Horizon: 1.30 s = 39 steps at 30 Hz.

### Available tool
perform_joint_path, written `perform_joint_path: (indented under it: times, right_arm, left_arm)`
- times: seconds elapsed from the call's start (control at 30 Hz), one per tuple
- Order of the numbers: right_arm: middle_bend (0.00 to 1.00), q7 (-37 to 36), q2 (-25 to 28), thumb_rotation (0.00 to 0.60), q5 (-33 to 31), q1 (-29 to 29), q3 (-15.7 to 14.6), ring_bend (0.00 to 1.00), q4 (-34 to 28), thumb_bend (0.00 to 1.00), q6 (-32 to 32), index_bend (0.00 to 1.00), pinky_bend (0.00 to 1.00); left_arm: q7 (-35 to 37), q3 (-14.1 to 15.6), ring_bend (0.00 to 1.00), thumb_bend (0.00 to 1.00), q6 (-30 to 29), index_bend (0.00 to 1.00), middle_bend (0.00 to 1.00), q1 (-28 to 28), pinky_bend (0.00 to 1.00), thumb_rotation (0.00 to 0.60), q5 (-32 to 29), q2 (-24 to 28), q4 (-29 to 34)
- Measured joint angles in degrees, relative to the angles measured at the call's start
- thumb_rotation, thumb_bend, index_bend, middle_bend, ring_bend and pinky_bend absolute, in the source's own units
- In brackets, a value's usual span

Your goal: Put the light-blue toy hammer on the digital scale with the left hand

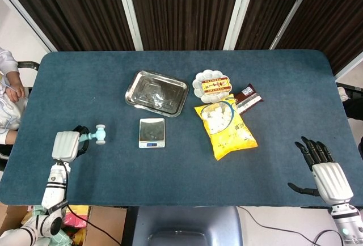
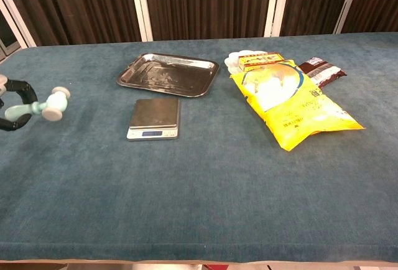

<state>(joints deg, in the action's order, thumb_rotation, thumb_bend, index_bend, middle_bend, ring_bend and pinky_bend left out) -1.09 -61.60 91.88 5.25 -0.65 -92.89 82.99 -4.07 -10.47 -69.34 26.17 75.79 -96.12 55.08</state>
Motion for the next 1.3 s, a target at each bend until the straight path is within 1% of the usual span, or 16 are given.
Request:
perform_joint_path:
  times: [0.1,0.2,0.37,0.43,0.53,0.63,0.73,0.83,0.97,1.07,1.2,1.3]
  right_arm:
    - [0.0,0.15,-0.05,0.512,-0.01,0.23,-0.05,0.0,-0.07,0.05,-0.6,0.0,0.0]
    - [0.0,0.17,-0.07,0.511,0.06,0.37,-0.06,0.0,-0.14,0.05,-0.74,0.0,0.0]
    - [0.0,-0.54,0.08,0.51,-0.5,0.53,0.22,0.0,0.0,0.05,-1.03,0.0,0.0]
    - [0.0,-0.86,0.16,0.511,-0.62,0.72,0.27,0.0,0.08,0.05,-1.37,0.0,0.0]
    - [0.0,-1.41,0.3,0.51,-0.85,0.94,0.33,0.0,0.24,0.05,-1.81,0.0,0.0]
    - [0.0,-1.95,0.46,0.512,-1.07,1.06,0.44,0.0,0.4,0.05,-1.96,0.0,0.0]
    - [0.0,-2.37,0.63,0.511,-0.96,1.08,0.38,0.0,0.51,0.05,-1.96,0.0,0.0]
    - [0.0,-2.77,0.76,0.511,-0.94,1.06,0.37,0.0,0.65,0.05,-1.88,0.0,0.0]
    - [0.0,-3.39,0.93,0.511,-1.16,1.11,0.44,0.0,0.83,0.05,-1.99,0.0,0.0]
    - [0.0,-3.58,1.0,0.512,-1.43,0.99,0.56,0.0,0.92,0.05,-1.73,0.0,0.0]
    - [0.0,-3.55,1.01,0.512,-1.89,0.82,0.72,0.0,0.78,0.05,-1.58,0.0,0.0]
    - [0.0,-3.61,1.02,0.511,-1.97,0.76,0.74,0.0,0.76,0.05,-1.54,0.0,0.0]
  left_arm:
    - [-0.21,-1.53,1.0,0.64,-1.29,0.81,0.78,0.89,1.0,0.6,-0.14,0.47,3.49]
    - [-3.95,-3.47,1.0,0.64,-1.3,0.81,0.78,2.36,1.0,0.6,-0.86,0.97,8.33]
    - [-12.86,-6.95,1.0,0.64,-0.41,0.81,0.78,5.94,1.0,0.6,-3.68,1.18,16.98]
    - [-16.79,-7.8,1.0,0.64,0.2,0.81,0.78,7.48,1.0,0.6,-5.13,0.72,18.82]
    - [-22.54,-8.72,1.0,0.64,0.96,0.81,0.78,9.84,1.0,0.6,-7.62,-1.01,19.93]
    - [-27.39,-9.43,1.0,0.63,1.25,0.81,0.78,12.31,1.0,0.6,-9.78,-3.88,20.1]
    - [-30.38,-9.94,1.0,0.62,1.61,0.81,0.78,14.33,1.0,0.6,-12.19,-6.71,19.29]
    - [-32.32,-10.27,1.0,0.61,2.38,0.81,0.78,15.72,1.0,0.6,-14.63,-8.5,17.44]
    - [-33.18,-10.36,1.0,0.6,3.54,0.79,0.78,16.82,1.0,0.6,-16.86,-10.35,14.18]
    - [-33.56,-9.74,1.0,0.59,4.7,0.75,0.76,17.28,1.0,0.6,-18.23,-11.35,12.09]
    - [-33.2,-8.62,1.0,0.6,5.07,0.69,0.74,17.48,1.0,0.6,-18.39,-12.12,11.28]
    - [-33.52,-8.3,1.0,0.58,5.03,0.61,0.69,17.92,1.0,0.6,-18.35,-12.62,11.06]
